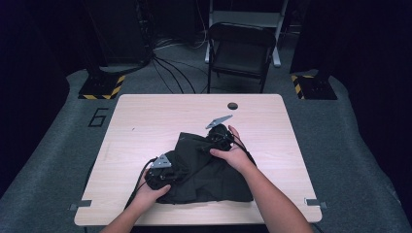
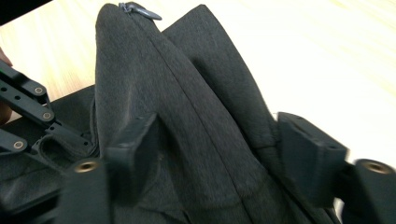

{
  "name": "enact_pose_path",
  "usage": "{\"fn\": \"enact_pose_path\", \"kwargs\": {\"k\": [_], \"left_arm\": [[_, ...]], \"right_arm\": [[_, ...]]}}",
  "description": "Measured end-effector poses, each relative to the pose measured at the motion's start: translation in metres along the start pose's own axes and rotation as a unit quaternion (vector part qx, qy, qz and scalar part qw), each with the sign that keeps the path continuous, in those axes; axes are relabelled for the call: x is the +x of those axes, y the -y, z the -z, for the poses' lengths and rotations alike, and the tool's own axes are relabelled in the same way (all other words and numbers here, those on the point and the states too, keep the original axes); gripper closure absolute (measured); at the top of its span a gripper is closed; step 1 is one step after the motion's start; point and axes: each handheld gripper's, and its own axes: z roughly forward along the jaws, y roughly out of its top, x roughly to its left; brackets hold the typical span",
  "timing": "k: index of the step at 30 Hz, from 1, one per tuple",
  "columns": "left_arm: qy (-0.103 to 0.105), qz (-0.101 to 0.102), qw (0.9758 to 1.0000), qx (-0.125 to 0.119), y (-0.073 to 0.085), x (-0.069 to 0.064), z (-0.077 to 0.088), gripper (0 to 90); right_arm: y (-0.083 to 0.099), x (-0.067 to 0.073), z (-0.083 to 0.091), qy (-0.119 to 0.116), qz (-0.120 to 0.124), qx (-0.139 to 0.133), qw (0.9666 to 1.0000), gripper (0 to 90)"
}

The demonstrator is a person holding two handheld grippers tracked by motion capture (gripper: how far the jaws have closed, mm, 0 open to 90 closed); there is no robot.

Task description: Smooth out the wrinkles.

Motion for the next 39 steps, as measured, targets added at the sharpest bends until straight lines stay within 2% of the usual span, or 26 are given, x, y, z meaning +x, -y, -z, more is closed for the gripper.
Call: {"fn": "enact_pose_path", "kwargs": {"k": [2, 5, 6, 7, 10, 13, 15, 18, 20, 21, 24, 26, 28, 30, 32, 35, 39], "left_arm": [[0.000, 0.000, 1.0000, -0.001, 0.000, 0.000, 0.000, 83.4], [0.010, 0.006, 0.9999, -0.001, 0.000, 0.002, 0.001, 82.9], [0.010, 0.008, 0.9999, -0.002, 0.001, 0.002, 0.001, 82.6], [0.011, 0.008, 0.9999, -0.003, 0.001, 0.002, 0.001, 82.3], [0.014, 0.010, 0.9998, -0.005, 0.001, 0.002, 0.002, 81.1], [0.017, 0.016, 0.9997, -0.007, 0.000, 0.001, 0.004, 78.7], [0.023, 0.023, 0.9994, -0.009, -0.001, 0.000, 0.006, 74.0], [0.017, 0.009, 0.9998, -0.010, -0.005, -0.005, 0.011, 64.9], [0.015, 0.014, 0.9996, -0.018, -0.007, -0.007, 0.015, 58.5], [0.010, 0.021, 0.9994, -0.027, -0.008, -0.009, 0.017, 55.6], [-0.008, 0.024, 0.9989, -0.040, -0.012, -0.011, 0.027, 49.4], [-0.008, 0.018, 0.9989, -0.043, -0.016, -0.010, 0.031, 52.0], [-0.002, 0.015, 0.9990, -0.042, -0.018, -0.010, 0.033, 65.1], [-0.002, 0.016, 0.9989, -0.045, -0.019, -0.011, 0.034, 73.8], [-0.014, 0.004, 0.9987, -0.050, -0.021, -0.012, 0.039, 79.3], [-0.008, 0.011, 0.9984, -0.056, -0.022, -0.010, 0.046, 81.0], [-0.005, -0.001, 0.9990, -0.044, -0.022, -0.010, 0.049, 81.4]], "right_arm": [[0.003, -0.002, 0.002, 0.005, 0.001, -0.003, 1.0000, 45.5], [0.005, -0.003, 0.006, 0.009, 0.000, -0.004, 1.0000, 57.4], [0.005, 0.000, 0.009, 0.012, -0.012, 0.006, 0.9998, 61.2], [0.006, -0.001, 0.010, 0.013, 0.006, 0.006, 0.9999, 64.8], [0.007, 0.002, 0.016, 0.014, 0.018, 0.010, 0.9997, 72.5], [0.012, 0.007, 0.021, 0.020, 0.032, 0.000, 0.9993, 74.8], [0.019, 0.010, 0.024, 0.026, 0.035, -0.015, 0.9989, 75.0], [0.034, 0.013, 0.031, 0.029, 0.029, -0.040, 0.9984, 75.0], [0.043, 0.013, 0.036, 0.030, 0.020, -0.057, 0.9977, 74.9], [0.047, 0.013, 0.038, 0.032, 0.016, -0.063, 0.9974, 75.0], [0.055, 0.012, 0.044, 0.030, 0.003, -0.077, 0.9966, 74.8], [0.059, 0.011, 0.048, 0.031, 0.002, -0.084, 0.9960, 74.7], [0.062, 0.010, 0.050, 0.029, 0.000, -0.087, 0.9958, 74.5], [0.063, 0.010, 0.051, 0.030, 0.003, -0.090, 0.9955, 74.5], [0.069, 0.009, 0.056, 0.032, 0.003, -0.095, 0.9950, 74.3], [0.074, 0.009, 0.060, 0.032, 0.002, -0.102, 0.9942, 73.9], [0.082, 0.016, 0.065, 0.035, 0.019, -0.103, 0.9939, 73.0]]}}
